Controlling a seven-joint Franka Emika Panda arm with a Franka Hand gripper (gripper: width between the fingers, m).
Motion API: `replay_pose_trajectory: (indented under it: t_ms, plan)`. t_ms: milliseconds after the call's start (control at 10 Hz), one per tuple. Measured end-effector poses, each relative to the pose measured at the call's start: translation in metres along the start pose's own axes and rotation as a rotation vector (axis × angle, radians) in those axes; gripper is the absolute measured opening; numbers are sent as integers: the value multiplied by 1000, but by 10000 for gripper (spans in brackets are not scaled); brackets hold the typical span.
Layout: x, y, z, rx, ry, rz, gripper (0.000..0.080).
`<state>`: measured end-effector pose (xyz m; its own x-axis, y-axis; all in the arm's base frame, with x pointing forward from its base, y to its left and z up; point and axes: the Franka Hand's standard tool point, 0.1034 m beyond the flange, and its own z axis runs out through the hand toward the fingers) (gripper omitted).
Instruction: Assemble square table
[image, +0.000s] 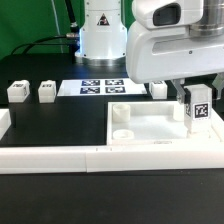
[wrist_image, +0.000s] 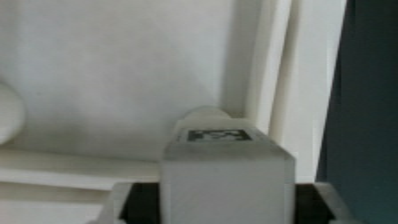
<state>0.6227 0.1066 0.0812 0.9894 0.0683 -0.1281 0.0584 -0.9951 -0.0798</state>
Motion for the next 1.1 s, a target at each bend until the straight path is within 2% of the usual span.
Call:
replay_pose_trajectory:
  t_ms: [200,400,700,1000,1100]
  plan:
    - [0,-3,1,7,-2,180,291]
    - [0,-9,3,49,-26,474,291]
    - [7,-10,2,90,10,865,291]
    - [8,-10,3,102,5,1078,292]
    - [8,-9,3,122,23,1178,292]
